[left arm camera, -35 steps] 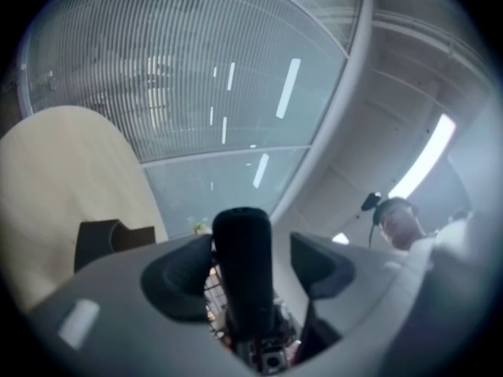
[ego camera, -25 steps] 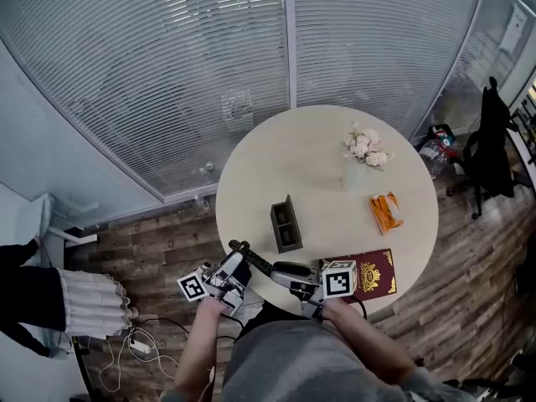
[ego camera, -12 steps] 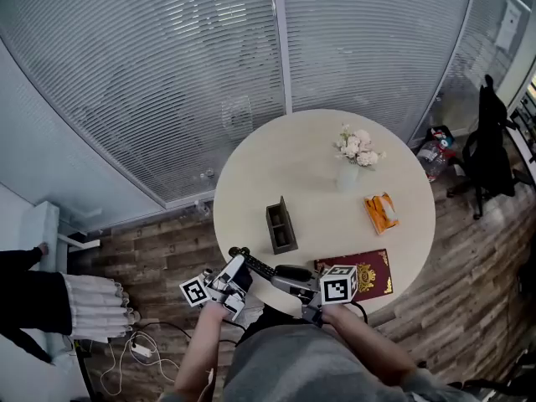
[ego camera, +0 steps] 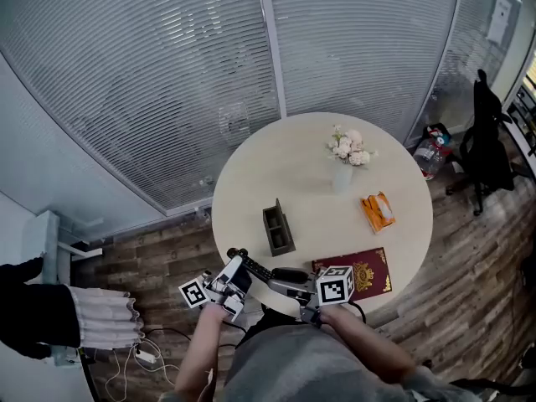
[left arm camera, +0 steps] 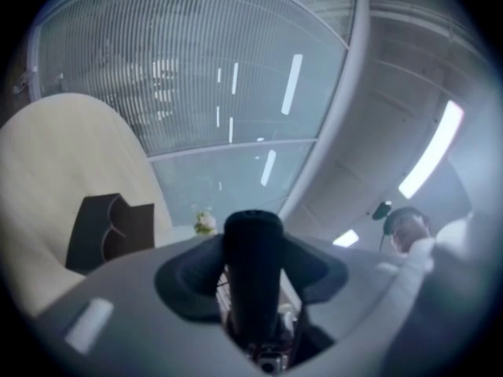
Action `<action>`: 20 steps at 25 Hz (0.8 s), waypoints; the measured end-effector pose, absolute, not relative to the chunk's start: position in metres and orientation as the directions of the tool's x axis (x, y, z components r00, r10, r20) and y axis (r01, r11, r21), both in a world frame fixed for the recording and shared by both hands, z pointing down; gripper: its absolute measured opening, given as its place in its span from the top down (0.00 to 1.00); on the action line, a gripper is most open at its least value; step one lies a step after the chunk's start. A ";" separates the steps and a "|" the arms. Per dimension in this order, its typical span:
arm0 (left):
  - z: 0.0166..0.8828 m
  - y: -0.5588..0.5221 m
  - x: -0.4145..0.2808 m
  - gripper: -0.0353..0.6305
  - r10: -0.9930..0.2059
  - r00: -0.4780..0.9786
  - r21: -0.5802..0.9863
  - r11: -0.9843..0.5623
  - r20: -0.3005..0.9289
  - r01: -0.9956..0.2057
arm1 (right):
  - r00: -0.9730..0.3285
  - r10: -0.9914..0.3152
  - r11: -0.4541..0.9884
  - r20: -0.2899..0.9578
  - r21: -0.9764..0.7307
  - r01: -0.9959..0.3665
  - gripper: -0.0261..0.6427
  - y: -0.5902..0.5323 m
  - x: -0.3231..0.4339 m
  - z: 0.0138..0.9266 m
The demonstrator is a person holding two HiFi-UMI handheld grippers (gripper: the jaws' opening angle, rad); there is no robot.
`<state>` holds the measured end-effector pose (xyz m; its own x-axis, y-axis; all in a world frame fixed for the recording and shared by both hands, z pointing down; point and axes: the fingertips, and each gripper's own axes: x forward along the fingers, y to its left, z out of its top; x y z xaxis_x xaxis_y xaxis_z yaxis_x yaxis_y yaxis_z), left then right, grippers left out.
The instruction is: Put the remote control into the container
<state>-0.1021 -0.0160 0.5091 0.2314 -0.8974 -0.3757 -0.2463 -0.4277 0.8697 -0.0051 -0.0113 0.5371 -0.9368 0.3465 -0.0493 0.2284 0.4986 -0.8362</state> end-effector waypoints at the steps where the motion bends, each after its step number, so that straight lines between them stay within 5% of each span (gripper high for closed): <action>1: 0.508 -0.016 -0.101 0.63 -0.896 0.240 0.868 -0.429 -0.374 -0.249 | -0.936 0.348 0.500 -0.055 -0.834 0.235 0.63 -0.012 -0.005 0.536; 20: 0.503 -0.011 -0.113 0.65 -0.884 0.234 0.854 -0.458 -0.405 -0.247 | -0.918 0.343 0.268 -0.198 -0.916 0.297 0.63 -0.015 -0.016 0.533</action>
<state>-0.1126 -0.0114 0.5029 0.2345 -0.8836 -0.4054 -0.2471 -0.4575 0.8542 -0.0158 -0.0151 0.5332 -0.9184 0.3428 -0.1978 0.2974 0.2680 -0.9164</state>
